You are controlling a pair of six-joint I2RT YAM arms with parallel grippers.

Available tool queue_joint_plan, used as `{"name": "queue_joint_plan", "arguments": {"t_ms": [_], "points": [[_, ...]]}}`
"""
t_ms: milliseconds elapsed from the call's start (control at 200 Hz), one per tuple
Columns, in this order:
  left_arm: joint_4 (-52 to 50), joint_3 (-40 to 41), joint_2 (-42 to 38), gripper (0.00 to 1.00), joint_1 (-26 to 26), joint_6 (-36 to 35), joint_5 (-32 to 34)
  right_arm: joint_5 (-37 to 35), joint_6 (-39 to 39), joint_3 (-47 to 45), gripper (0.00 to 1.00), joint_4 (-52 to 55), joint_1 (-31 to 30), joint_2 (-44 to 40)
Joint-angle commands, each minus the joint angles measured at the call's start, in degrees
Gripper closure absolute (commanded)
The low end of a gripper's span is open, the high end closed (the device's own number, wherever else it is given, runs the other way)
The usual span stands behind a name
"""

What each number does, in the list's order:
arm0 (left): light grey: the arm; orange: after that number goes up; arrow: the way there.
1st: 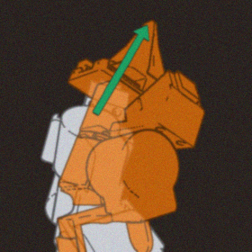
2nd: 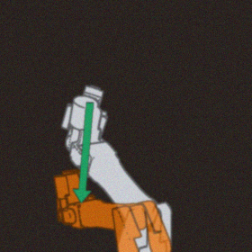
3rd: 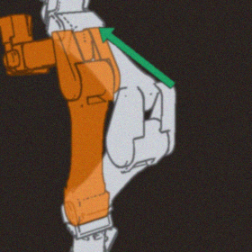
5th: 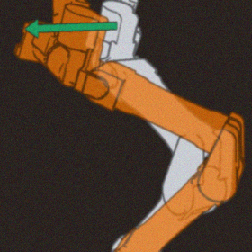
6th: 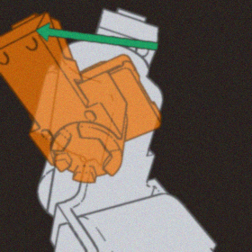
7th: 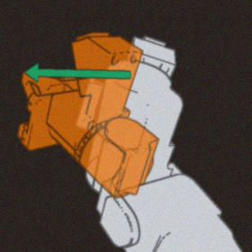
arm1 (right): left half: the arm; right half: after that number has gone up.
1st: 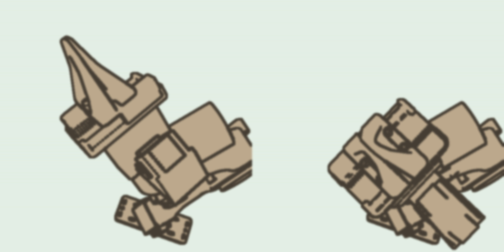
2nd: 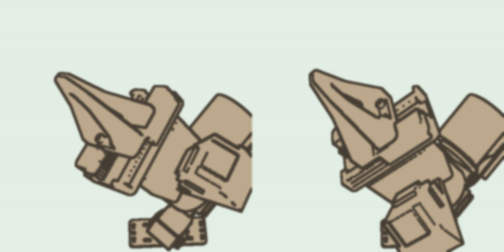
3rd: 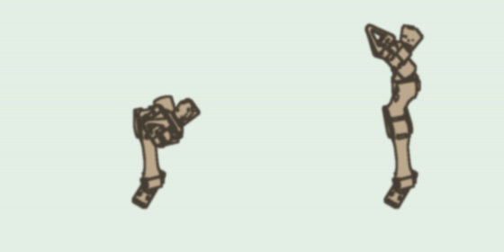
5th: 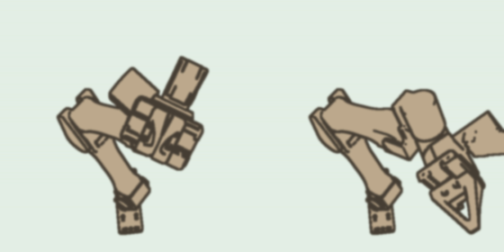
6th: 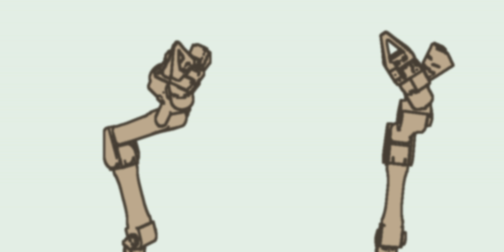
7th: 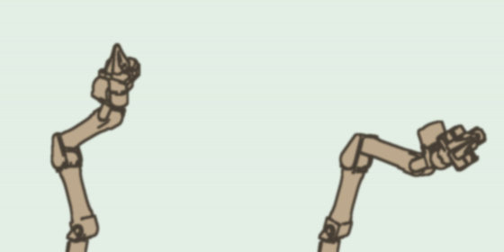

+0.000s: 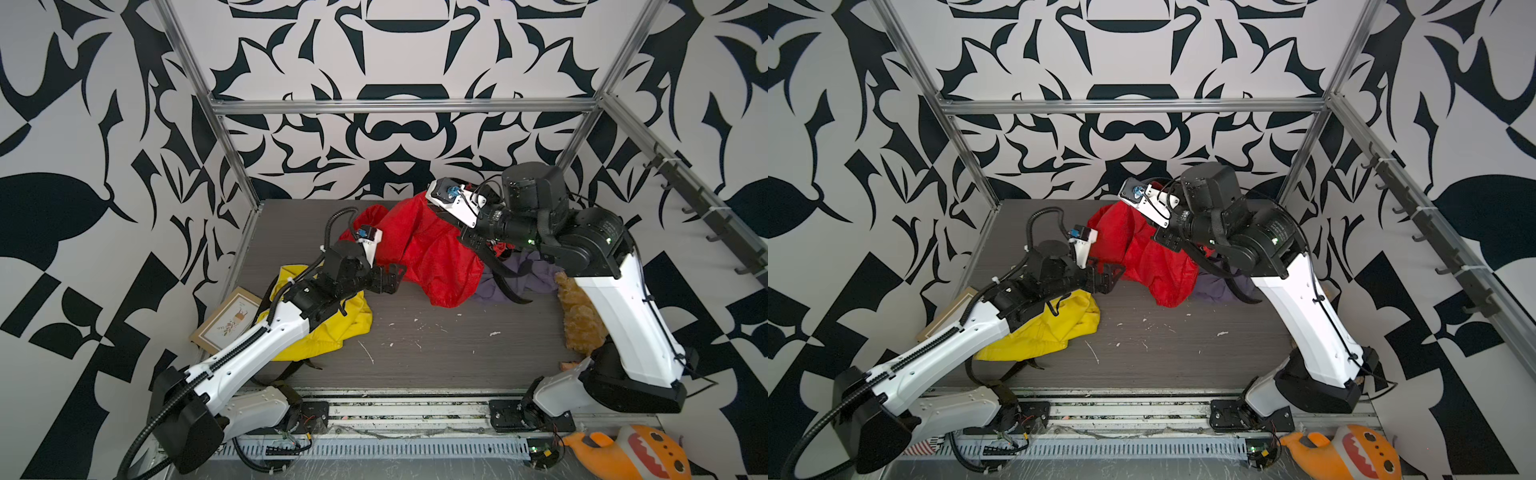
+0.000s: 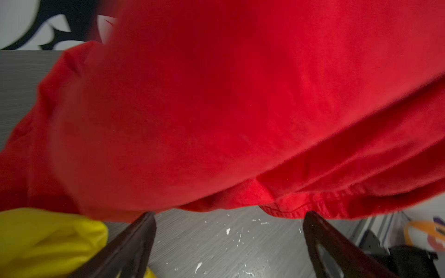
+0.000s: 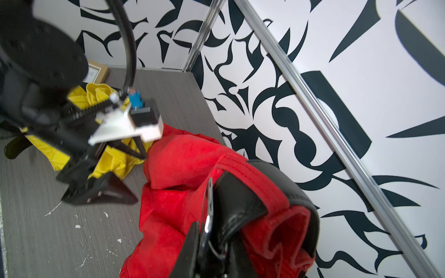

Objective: Remove the belt from the trousers
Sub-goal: Adjust the trousers at the center of the board.

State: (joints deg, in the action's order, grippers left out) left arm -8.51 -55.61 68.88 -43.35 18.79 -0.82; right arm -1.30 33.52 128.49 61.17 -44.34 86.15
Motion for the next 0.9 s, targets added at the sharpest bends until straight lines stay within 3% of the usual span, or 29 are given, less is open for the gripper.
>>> {"name": "queue_joint_plan", "arguments": {"t_ms": [0, 145, 370, 390, 410, 470, 500, 610, 670, 895], "points": [[6.37, 0.98, 2.76, 0.01, -2.13, -5.04, 6.87, 1.1, 2.67, 5.67, 1.0, -5.22, -0.13, -1.92], [18.62, 5.48, 5.67, 0.01, -1.58, -3.62, 19.75, 2.96, 2.07, 5.6, 1.0, -4.99, -0.14, -3.27], [20.54, -7.38, 20.17, 0.01, 2.35, -4.74, 17.04, 4.89, 2.23, 5.88, 1.0, -7.14, -0.14, -5.65], [21.84, -8.02, 20.79, 0.08, 2.39, -5.33, 15.32, 4.9, 2.25, 6.22, 1.0, -7.15, -0.14, -5.66], [23.45, -8.33, 21.26, 0.22, 2.42, -5.55, 13.71, 4.86, 2.33, 6.53, 1.0, -7.15, -0.14, -5.58], [28.45, -8.7, 21.88, 0.81, 2.48, -5.33, 10.04, 4.52, 2.67, 7.31, 1.0, -7.02, -0.14, -5.34], [29.41, -9.04, 21.73, 0.99, 2.46, -4.89, 9.11, 4.3, 2.95, 7.74, 1.0, -6.82, -0.12, -5.21], [27.78, -10.3, 18.01, 1.0, 1.86, -3.56, 4.92, 3.15, 4.2, 9.59, 1.0, -6.66, -0.14, -4.73], [25.2, -10.49, 13.79, 1.0, -0.26, -4.22, 5.73, 1.9, 5.15, 10.84, 1.0, -7.26, -0.13, -4.45], [10.32, -20.24, 0.18, 1.0, -18.27, -13.35, 18.3, -0.44, 9.28, 20.8, 1.0, -10.31, 0.09, 1.22]]}}
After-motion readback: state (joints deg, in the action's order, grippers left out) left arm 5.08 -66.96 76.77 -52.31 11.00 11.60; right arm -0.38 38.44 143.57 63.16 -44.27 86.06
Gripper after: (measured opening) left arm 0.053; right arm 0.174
